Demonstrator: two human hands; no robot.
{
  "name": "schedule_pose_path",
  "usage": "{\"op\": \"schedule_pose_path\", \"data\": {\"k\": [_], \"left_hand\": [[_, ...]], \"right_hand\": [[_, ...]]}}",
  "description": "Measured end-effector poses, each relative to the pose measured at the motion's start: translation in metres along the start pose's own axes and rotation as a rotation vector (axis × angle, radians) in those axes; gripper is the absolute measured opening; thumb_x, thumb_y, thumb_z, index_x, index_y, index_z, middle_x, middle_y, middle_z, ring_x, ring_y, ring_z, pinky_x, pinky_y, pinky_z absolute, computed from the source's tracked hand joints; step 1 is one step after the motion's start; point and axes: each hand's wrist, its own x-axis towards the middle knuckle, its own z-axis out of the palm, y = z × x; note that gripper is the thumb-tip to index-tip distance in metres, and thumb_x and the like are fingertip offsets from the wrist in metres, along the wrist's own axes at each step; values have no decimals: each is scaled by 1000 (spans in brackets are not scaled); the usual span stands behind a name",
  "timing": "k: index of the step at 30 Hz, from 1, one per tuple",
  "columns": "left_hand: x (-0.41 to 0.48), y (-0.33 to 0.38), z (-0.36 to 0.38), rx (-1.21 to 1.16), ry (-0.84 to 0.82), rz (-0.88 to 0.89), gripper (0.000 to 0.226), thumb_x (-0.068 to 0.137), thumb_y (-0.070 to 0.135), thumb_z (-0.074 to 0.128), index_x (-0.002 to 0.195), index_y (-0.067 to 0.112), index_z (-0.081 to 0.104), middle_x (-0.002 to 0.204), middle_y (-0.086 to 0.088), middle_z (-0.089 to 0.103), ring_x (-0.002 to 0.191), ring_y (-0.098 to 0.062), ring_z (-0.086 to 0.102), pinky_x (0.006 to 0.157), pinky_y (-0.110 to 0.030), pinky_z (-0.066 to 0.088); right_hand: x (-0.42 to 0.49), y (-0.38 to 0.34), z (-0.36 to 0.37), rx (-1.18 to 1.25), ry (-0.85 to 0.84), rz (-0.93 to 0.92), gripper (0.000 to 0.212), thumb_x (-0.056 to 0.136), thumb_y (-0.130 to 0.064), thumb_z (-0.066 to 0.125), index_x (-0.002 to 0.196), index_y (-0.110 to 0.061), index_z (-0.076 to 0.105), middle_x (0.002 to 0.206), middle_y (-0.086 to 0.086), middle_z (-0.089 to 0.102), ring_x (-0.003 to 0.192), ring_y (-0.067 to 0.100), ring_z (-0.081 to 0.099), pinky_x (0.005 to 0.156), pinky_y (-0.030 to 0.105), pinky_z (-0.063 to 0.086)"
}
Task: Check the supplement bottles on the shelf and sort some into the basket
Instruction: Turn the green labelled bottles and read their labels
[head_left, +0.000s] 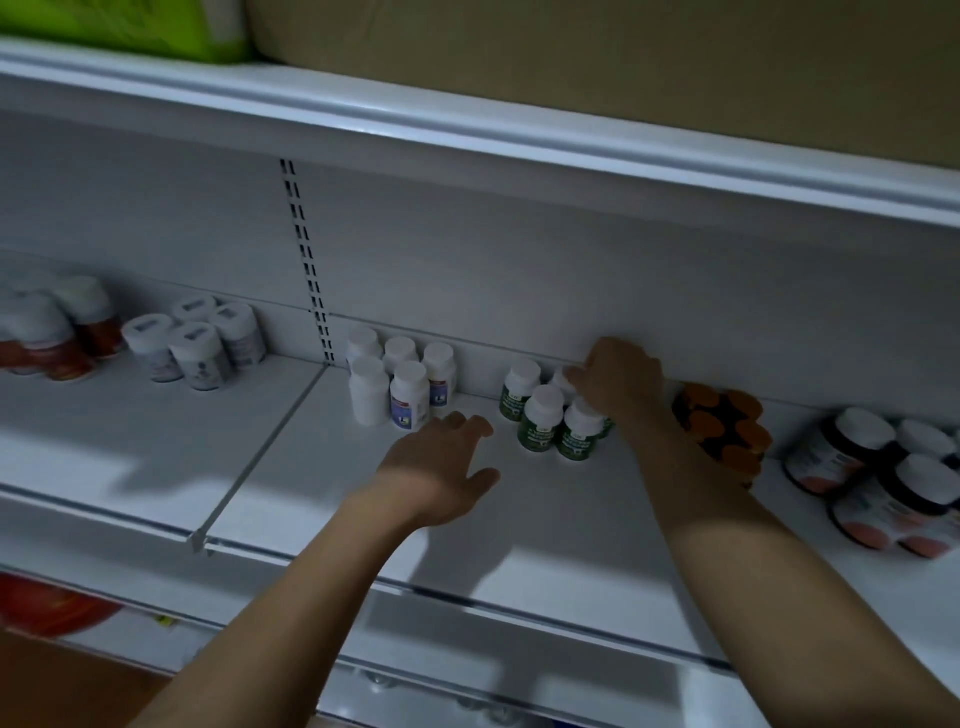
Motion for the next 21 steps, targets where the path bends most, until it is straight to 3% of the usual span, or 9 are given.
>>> {"op": "schedule_pose_path", "data": {"k": [5,9,12,15,19,21], "left_hand": [[1,-6,-8,45,25,-2,50,95,45,52,139,26,39,139,0,46,128,-20,44,98,-40,44],[2,-9,-10,56,45,10,49,95,47,51,138,26,42,138,0,49,127,-20,46,99,-40,43],[2,-9,-10,60,57,20,48,94,49,50,137,26,44,136,0,51,126,-20,47,98,-39,44],[0,-8,-11,61,61,23,48,94,49,50,137,26,44,136,1,51,125,-19,47,99,-38,44],[3,-5,-14,56,87,30,48,94,49,52,136,26,45,134,1,52,126,-19,47,99,-37,42],[5,0,-16,50,102,36,49,94,49,52,136,26,46,133,1,54,124,-20,48,99,-38,43]], "right_hand": [[4,-13,8,-126,32,-34,43,86,-57,59,96,-15,58,98,8,65,92,28,61,77,34,35],[6,-17,8,-215,9,-7,48,83,-64,57,93,-17,59,95,5,65,93,26,61,85,36,35],[8,-19,8,-177,-18,33,43,81,-61,59,86,-19,56,93,3,65,91,26,60,82,36,31],[4,-17,5,-71,33,63,32,80,-49,64,83,-18,56,92,5,67,87,27,59,78,36,29],[-15,-11,-21,284,138,150,30,81,-35,65,98,-11,57,93,5,60,90,28,57,82,36,35],[-31,-8,-40,504,199,172,26,81,-29,66,98,-11,55,90,2,56,85,24,54,71,30,37]]}}
